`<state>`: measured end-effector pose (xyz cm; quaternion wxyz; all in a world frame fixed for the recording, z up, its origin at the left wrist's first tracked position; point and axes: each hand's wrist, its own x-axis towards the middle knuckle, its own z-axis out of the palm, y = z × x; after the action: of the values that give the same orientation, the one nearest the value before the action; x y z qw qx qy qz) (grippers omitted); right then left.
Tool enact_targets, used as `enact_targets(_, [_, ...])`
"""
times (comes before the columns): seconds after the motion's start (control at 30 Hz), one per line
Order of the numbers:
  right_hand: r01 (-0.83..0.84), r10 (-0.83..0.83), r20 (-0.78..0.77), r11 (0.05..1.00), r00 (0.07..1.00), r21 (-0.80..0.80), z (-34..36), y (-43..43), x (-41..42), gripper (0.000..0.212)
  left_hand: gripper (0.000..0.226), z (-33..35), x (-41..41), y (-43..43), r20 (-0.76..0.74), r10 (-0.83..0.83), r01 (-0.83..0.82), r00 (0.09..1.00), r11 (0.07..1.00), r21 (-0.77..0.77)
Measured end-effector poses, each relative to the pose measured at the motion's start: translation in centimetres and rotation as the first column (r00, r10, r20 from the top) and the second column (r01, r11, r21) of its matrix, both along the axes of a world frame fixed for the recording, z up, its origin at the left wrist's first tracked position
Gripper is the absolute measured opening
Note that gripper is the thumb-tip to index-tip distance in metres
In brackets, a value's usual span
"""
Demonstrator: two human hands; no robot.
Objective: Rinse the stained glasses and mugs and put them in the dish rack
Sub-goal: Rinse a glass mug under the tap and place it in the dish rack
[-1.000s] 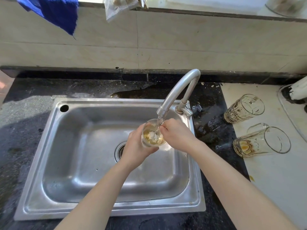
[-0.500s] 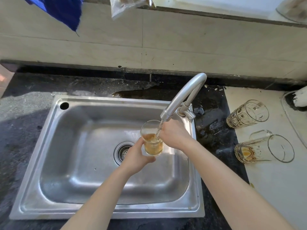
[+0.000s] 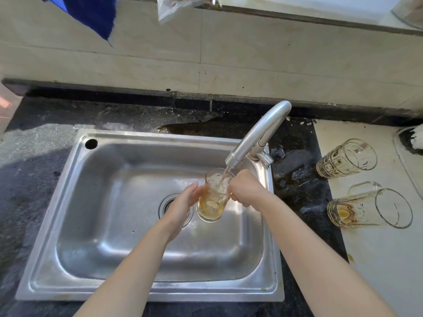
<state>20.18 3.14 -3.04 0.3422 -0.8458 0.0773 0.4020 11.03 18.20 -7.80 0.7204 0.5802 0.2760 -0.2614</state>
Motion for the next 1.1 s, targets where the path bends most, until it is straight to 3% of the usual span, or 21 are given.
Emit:
enact_targets(0.1, [0.048, -0.042, -0.099, 0.997, 0.994, 0.062, 0.1, -0.3, -0.1, 0.025, 0.042, -0.1, 0.2, -0.5, -0.041, -0.011, 0.013, 0.999, 0.999, 0.044])
enact_targets(0.27, [0.206, -0.164, -0.258, 0.968, 0.952, 0.146, -0.9, -1.7, -0.8, 0.023, 0.025, -0.4, 0.3, -0.5, -0.093, 0.106, -0.097, 0.99, 0.991, 0.096])
enact_targets(0.4, [0.361, -0.241, -0.419, 0.902, 0.876, 0.238, -1.2, -2.1, -1.4, 0.015, 0.043, -0.2, 0.1, 0.3, -0.144, 0.161, -0.146, 0.976, 0.983, 0.109])
enact_targets(0.5, [0.445, -0.254, -0.506, 0.843, 0.825, 0.303, -1.5, -1.7, -1.8, 0.019, 0.023, 0.3, 0.3, 0.7, -0.199, 0.284, -0.292, 0.938, 0.956, -0.014])
enact_targets(0.6, [0.604, -0.331, -0.625, 0.742, 0.707, 0.29, -1.9, -1.6, -2.0, 0.028, 0.014, 0.9, 0.6, 1.0, -0.228, 0.257, -0.299, 0.939, 0.938, -0.177])
enact_targets(0.73, [0.678, -0.381, -0.675, 0.694, 0.632, 0.243, -1.9, -1.3, -2.2, 0.017, 0.02, 2.1, 1.2, 1.5, -0.136, 0.209, -0.227, 0.968, 0.964, -0.138])
enact_targets(0.83, [0.669, -0.49, -0.569, 0.728, 0.66, 0.149, -1.7, -0.6, -2.2, 0.027, 0.015, 2.8, 1.5, 1.7, -0.039, 0.165, -0.167, 0.986, 0.984, -0.069])
enact_targets(0.93, [0.616, -0.57, -0.289, 0.781, 0.769, 0.098, -1.6, -0.2, -2.2, 0.025, 0.007, 3.6, 1.7, 2.1, -0.006, 0.154, -0.154, 0.988, 0.988, -0.016])
enact_targets(1.0, [0.572, -0.583, 0.022, 0.803, 0.812, 0.166, -1.9, 0.3, -2.2, 0.028, 0.01, 4.1, 1.8, 1.9, -0.023, 0.194, -0.194, 0.981, 0.981, 0.005])
enact_targets(1.03, [0.562, -0.6, 0.125, 0.791, 0.79, 0.242, -1.9, 0.6, -2.4, 0.029, 0.012, 4.3, 1.9, 1.8, -0.035, 0.219, -0.218, 0.975, 0.976, 0.022])
enact_targets(1.1, [0.535, -0.641, 0.196, 0.743, 0.742, 0.401, -1.5, 1.8, -3.1, 0.032, 0.017, 5.0, 2.1, 1.3, -0.05, 0.26, -0.257, 0.964, 0.965, 0.051])
